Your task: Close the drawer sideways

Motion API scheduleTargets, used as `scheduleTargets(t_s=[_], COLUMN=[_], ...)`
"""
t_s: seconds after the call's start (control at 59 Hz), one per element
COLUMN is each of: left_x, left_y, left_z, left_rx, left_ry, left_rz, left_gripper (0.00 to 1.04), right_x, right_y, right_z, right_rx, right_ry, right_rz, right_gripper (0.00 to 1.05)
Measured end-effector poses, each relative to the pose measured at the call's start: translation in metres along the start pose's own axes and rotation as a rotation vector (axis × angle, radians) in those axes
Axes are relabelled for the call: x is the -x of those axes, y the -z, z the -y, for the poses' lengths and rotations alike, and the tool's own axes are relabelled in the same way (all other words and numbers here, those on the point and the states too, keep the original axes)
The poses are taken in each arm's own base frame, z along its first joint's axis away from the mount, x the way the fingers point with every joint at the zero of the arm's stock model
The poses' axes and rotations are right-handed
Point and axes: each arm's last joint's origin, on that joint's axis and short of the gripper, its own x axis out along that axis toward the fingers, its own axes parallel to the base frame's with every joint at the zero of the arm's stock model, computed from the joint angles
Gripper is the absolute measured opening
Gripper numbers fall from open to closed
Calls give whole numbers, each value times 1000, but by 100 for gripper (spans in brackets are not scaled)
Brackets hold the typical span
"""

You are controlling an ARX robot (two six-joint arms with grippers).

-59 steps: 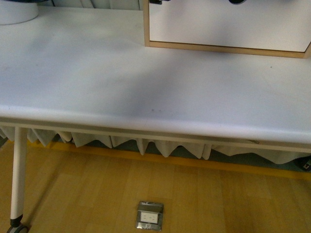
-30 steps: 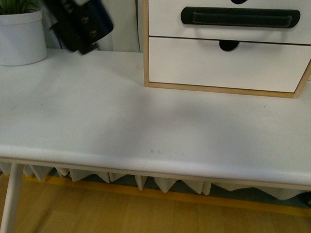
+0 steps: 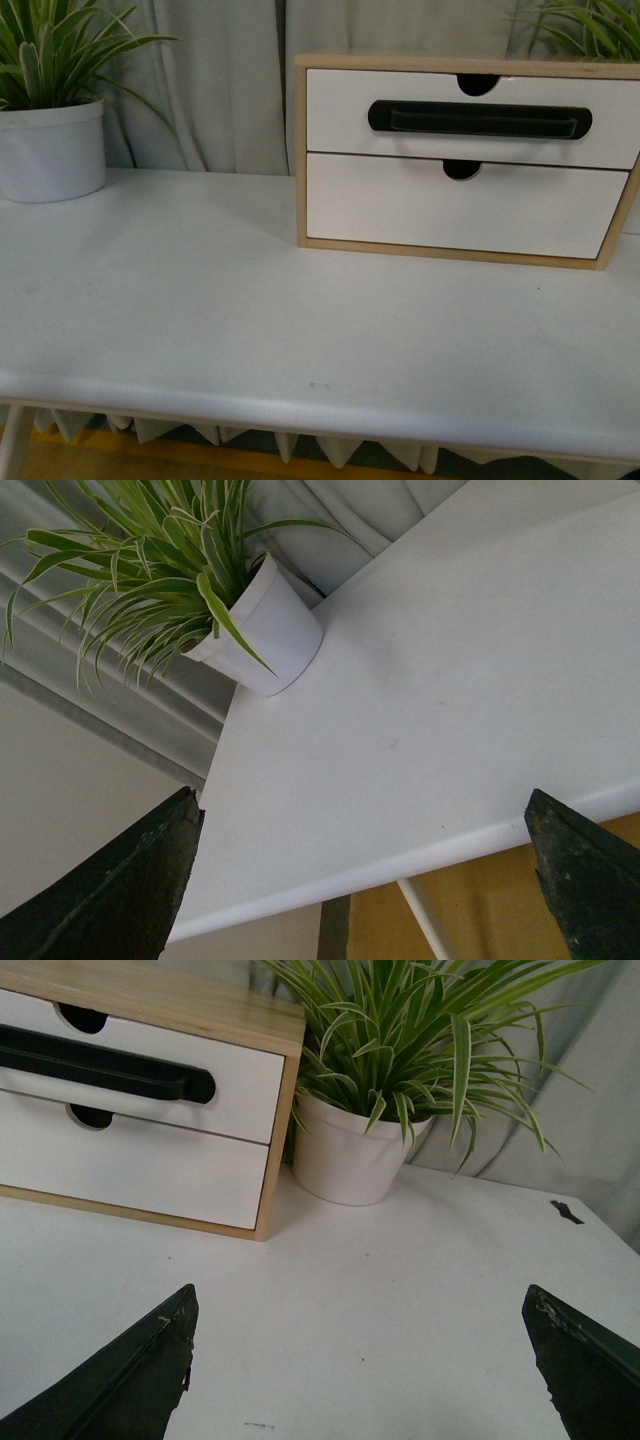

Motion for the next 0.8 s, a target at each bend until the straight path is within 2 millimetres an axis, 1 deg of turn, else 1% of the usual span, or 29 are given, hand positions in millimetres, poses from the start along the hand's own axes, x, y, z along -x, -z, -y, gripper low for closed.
scheduleTargets(t_s=[0.017, 0.034, 0.068, 0.085, 0.119, 0.136, 0.153, 0.186, 0.203, 0.22, 0.254, 0.322, 0.441, 0.458, 0.492, 0.525, 0.627, 0.695, 0.797], left_x=[0, 0, 2, 3, 5, 6, 7, 8, 9, 9, 11, 13, 18, 18, 19, 20, 22, 24, 26], left_y=[1, 2, 4, 7, 11, 13, 14, 18, 20, 21, 25, 29, 36, 36, 38, 40, 47, 51, 56], left_z=[0, -1, -2, -2, -3, -4, -4, -5, -5, -5, -6, -6, -7, -8, -8, -8, -11, -14, -11], left_rx=[36, 122, 252, 333, 465, 514, 527, 610, 637, 648, 680, 715, 745, 747, 750, 755, 757, 763, 766], left_ry=[10, 32, 60, 81, 97, 100, 100, 104, 104, 104, 107, 110, 115, 114, 110, 110, 135, 110, 103], left_rz=[15, 67, 114, 131, 137, 137, 136, 131, 129, 128, 125, 122, 126, 125, 123, 124, 133, 122, 130], left_gripper=[97, 92, 85, 79, 72, 69, 67, 60, 56, 54, 47, 36, 15, 13, 6, 4, 4, 4, 4], right_x=[0, 0, 1, 3, 4, 4, 5, 6, 7, 7, 8, 10, 13, 13, 14, 15, 16, 17, 19], right_y=[0, 1, 4, 7, 12, 13, 15, 18, 19, 21, 23, 28, 34, 35, 37, 39, 44, 46, 49], right_z=[0, 0, -2, -4, -6, -7, -8, -10, -10, -12, -15, -22, -24, -24, -25, -25, -26, -26, -27], right_rx=[-9, -37, -98, -130, -159, -164, -174, -187, -190, -197, -203, -210, -214, -214, -215, -213, -218, -218, -219], right_ry=[-10, -31, -87, -102, -111, -114, -116, -117, -113, -104, -86, -115, -122, -121, -119, -119, -120, -120, -119], right_rz=[3, 15, 41, 44, 43, 42, 42, 41, 40, 39, 34, 34, 40, 41, 43, 43, 42, 42, 44], right_gripper=[95, 92, 83, 78, 71, 69, 65, 58, 56, 53, 47, 35, 15, 12, 5, 1, 1, 1, 1])
